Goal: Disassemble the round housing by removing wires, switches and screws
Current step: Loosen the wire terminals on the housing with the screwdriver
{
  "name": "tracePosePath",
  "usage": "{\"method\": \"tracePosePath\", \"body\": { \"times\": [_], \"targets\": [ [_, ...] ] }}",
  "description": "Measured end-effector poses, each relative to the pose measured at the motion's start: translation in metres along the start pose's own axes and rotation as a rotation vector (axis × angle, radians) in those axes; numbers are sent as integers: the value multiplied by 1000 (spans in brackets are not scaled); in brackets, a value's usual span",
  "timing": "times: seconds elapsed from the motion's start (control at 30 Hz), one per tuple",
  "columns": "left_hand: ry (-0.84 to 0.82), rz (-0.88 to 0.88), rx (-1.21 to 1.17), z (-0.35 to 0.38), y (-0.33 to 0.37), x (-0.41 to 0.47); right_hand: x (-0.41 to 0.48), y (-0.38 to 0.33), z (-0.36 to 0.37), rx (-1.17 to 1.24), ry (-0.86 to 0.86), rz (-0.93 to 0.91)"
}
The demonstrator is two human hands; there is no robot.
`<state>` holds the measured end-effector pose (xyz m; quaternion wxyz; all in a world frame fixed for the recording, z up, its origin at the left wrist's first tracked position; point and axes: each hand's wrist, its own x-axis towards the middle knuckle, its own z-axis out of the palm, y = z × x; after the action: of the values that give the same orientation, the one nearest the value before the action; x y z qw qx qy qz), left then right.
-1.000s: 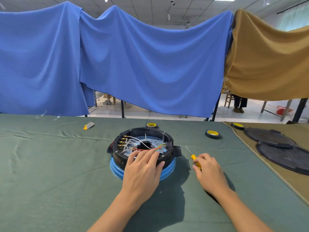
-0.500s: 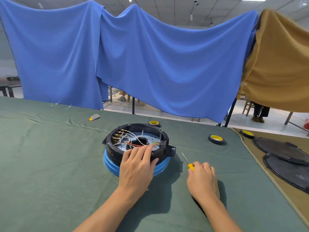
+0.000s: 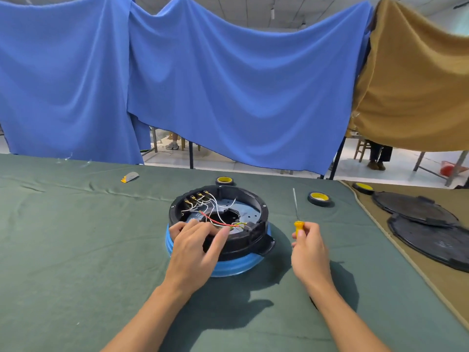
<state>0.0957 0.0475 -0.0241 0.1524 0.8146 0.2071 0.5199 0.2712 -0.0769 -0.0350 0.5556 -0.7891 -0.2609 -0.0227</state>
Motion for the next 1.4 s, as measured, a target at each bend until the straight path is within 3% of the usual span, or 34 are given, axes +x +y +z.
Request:
{"method": "tracePosePath", "body": {
  "times": [0.17, 0.33, 0.57, 0.7, 0.83, 0.93, 1.07, 1.17, 1.3, 1.4],
  "targets": [
    [-6, -48, -119, -5, -6, 5, -8, -2, 5, -58, -57, -94],
    [-5, 28, -75, -5, -11, 4, -14, -7, 4, -98, -84, -106],
    [-5, 53, 81, 11, 10, -7, -26, -27, 11, 251, -51, 91],
    [-39, 84, 166, 20, 28, -14, -25, -25, 8, 190, -69, 192],
    [-16, 62, 129, 17, 23, -10, -27, -26, -2, 72, -52, 119],
    [61, -154, 35, 9, 16, -1, -37, -33, -3, -45, -43, 0],
    [45, -635, 76, -6, 2, 11, -52, -40, 3, 11, -222, -288],
    [16, -987, -136, -19, -8, 16, -56, -42, 5, 11, -275, -386],
    [-35, -1038, -436, -30, -18, 21, -42, -46, -2, 37, -129, -285],
    [-181, -1022, -665, -39, -29, 28, -29, -51, -16, 49, -103, -208]
  ]
}}
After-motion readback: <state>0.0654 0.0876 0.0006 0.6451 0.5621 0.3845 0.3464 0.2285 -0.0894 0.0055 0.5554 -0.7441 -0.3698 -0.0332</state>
